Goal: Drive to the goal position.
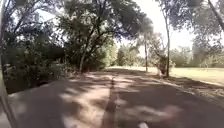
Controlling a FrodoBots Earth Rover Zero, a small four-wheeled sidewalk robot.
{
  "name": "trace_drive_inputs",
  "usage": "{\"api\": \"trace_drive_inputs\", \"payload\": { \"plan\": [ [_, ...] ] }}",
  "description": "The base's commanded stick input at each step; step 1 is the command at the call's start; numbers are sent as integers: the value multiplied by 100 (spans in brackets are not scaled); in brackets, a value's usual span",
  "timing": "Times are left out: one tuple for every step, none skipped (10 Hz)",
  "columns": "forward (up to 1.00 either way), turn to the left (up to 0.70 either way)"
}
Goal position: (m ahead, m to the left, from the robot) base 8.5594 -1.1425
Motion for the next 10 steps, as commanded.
{"api": "trace_drive_inputs", "payload": {
  "plan": [
    [70, 0],
    [70, 0],
    [70, 0],
    [70, 0],
    [70, 0],
    [70, 0],
    [70, 0],
    [70, 0],
    [70, 0],
    [70, 0]
  ]
}}
